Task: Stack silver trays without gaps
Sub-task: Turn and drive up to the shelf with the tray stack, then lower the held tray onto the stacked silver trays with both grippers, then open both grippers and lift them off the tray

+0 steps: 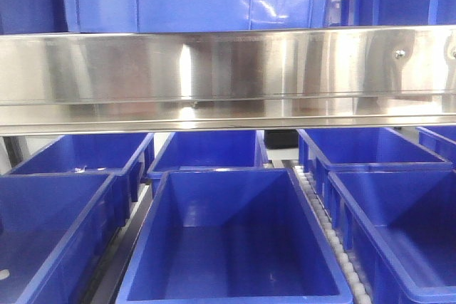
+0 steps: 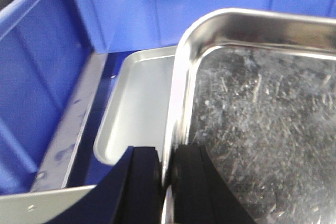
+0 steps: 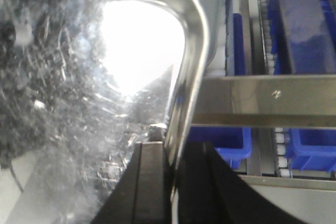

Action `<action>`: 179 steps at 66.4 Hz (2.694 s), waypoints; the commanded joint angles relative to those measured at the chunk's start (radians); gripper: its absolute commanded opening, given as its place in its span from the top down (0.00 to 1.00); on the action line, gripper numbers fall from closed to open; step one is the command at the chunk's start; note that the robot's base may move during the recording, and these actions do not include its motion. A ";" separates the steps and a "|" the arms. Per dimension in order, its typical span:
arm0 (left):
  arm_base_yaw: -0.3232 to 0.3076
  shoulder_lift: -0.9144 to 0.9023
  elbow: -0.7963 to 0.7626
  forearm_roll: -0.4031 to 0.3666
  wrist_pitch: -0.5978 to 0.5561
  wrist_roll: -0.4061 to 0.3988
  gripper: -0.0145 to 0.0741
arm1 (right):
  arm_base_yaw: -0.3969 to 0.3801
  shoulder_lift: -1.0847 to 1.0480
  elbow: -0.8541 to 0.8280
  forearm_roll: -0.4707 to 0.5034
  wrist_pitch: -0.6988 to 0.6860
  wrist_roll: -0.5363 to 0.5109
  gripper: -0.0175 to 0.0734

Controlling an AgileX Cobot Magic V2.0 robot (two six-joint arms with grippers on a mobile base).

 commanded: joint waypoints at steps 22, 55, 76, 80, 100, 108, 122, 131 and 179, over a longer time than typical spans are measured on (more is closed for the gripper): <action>0.417 0.029 -0.106 -0.580 -0.428 0.404 0.85 | -0.174 0.260 -0.258 -0.008 -0.469 -0.046 0.82; 0.710 0.267 -0.216 -1.015 -0.600 0.844 0.85 | -0.328 0.625 -0.595 0.274 -0.432 -0.324 0.82; 0.710 0.386 -0.242 -1.015 -0.630 0.844 0.85 | -0.400 0.672 -0.599 0.315 -0.462 -0.366 0.82; 0.710 0.395 -0.242 -1.015 -0.641 0.844 0.85 | -0.400 0.672 -0.599 0.315 -0.471 -0.384 0.82; 0.710 0.412 -0.242 -1.015 -0.638 0.844 0.85 | -0.400 0.705 -0.599 0.306 -0.470 -0.387 0.82; 0.710 0.412 -0.242 -1.010 -0.638 0.844 0.85 | -0.403 0.705 -0.599 0.286 -0.456 -0.387 0.81; 0.716 0.412 -0.242 -1.011 -0.632 0.838 0.84 | -0.425 0.705 -0.599 0.286 -0.382 -0.389 0.51; 0.737 0.412 -0.242 -1.011 -0.620 0.827 0.66 | -0.439 0.705 -0.599 0.284 -0.354 -0.408 0.41; 0.810 0.345 -0.262 -1.038 -0.526 0.827 0.76 | -0.439 0.675 -0.626 0.253 -0.301 -0.434 0.70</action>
